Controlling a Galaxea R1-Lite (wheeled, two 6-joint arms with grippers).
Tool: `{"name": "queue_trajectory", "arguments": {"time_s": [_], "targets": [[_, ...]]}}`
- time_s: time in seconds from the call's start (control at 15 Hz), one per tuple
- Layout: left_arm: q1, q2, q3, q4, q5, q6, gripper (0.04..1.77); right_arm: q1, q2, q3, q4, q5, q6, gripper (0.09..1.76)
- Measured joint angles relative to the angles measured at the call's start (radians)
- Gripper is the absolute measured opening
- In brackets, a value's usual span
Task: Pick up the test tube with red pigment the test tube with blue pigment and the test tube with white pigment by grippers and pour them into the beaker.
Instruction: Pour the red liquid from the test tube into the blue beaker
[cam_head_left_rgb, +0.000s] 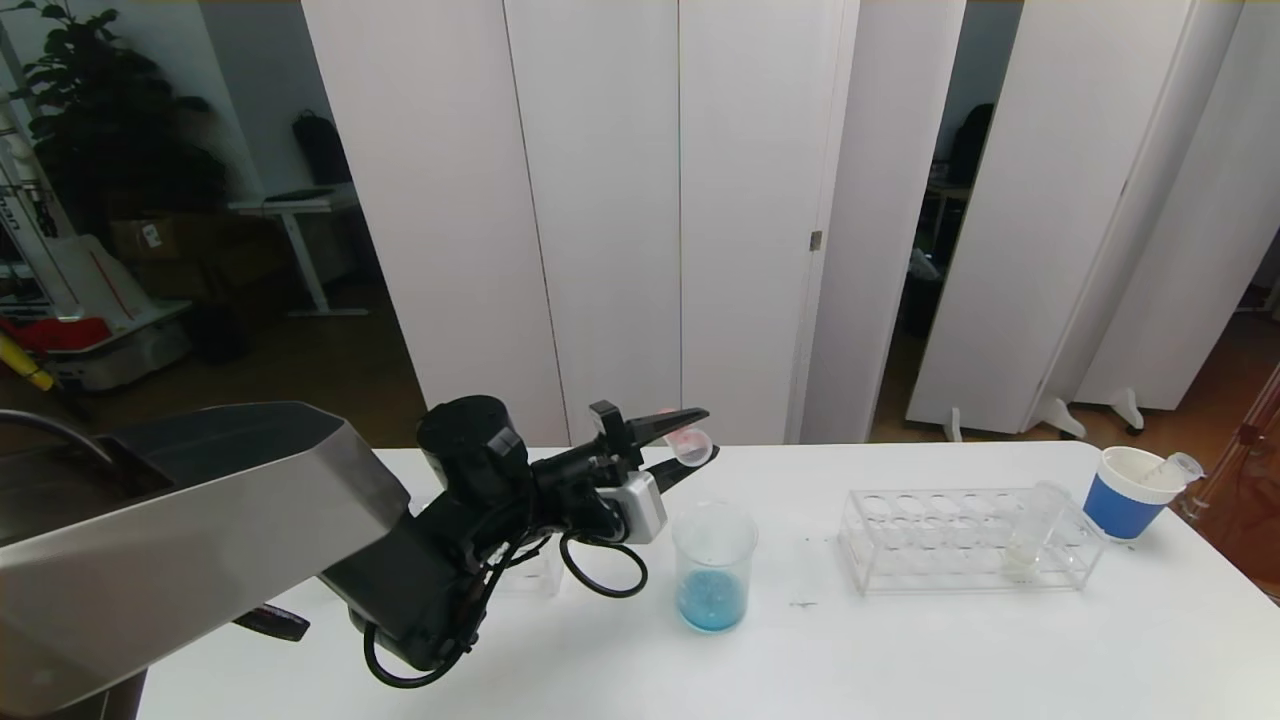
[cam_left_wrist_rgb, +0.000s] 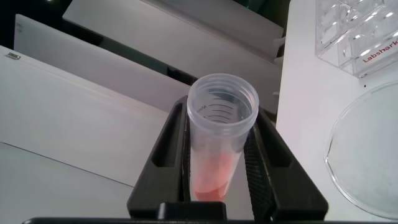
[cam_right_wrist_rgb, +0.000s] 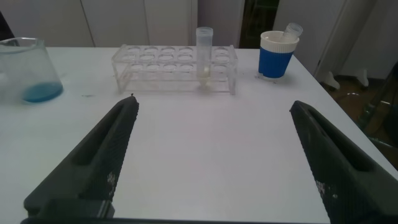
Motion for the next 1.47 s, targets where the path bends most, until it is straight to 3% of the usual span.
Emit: {"name": "queue_trajectory", "arguments": {"time_s": [0.2,0.67,1.47], "targets": [[0.008,0.016,-0.001,-0.008,0.0,0.076,0.58,0.0,0.0,0.0,0.0,0.0,0.0,1.75],[0.017,0.053,-0.016,-0.018,-0.037,0.111,0.58,0.0,0.0,0.0,0.0,0.0,0.0,1.75],[0.024,0.055,-0.033,-0.017,-0.024,0.246,0.58,0.0,0.0,0.0,0.0,0.0,0.0,1.75]]}}
